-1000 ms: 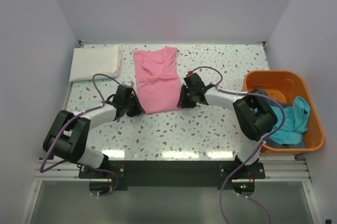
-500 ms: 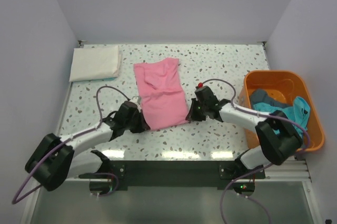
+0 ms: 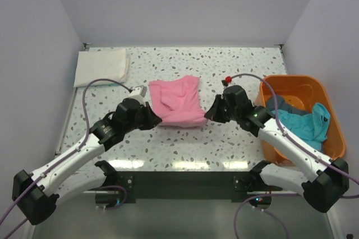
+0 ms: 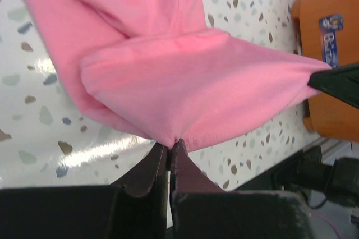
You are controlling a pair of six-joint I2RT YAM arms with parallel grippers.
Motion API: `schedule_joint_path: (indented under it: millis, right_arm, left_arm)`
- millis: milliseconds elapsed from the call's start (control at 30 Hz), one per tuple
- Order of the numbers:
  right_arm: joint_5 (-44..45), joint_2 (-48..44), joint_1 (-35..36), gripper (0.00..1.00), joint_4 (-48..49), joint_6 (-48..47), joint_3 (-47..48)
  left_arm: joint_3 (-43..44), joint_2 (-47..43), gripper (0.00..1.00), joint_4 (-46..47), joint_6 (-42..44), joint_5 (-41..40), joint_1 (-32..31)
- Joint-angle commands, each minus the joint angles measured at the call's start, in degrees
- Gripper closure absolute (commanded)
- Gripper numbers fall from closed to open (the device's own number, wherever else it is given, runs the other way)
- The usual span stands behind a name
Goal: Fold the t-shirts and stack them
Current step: Fold the tshirt
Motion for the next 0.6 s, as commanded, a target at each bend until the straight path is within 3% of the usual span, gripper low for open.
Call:
schedule_joint_path:
  millis: [0,267,567]
  right_arm:
    - [7.96,4.36,-0.5,1.0,-1.18,-1.67,10.79]
    - [11.13,22.81,-5.42,1.0,0.05,-4.4,28.92]
    - [5.43,44.61,-11.39,1.0,-0.29,-5.81,47.2]
  left_arm:
    - [6.66,5.61,1.0,-0.22,1.55,-10.51,1.01]
    - [19.31,19.86,1.0,5.75,5.86,-11.05,13.04]
    - [32.41,38.41,1.0,7.51,9.9,-11.5,18.05]
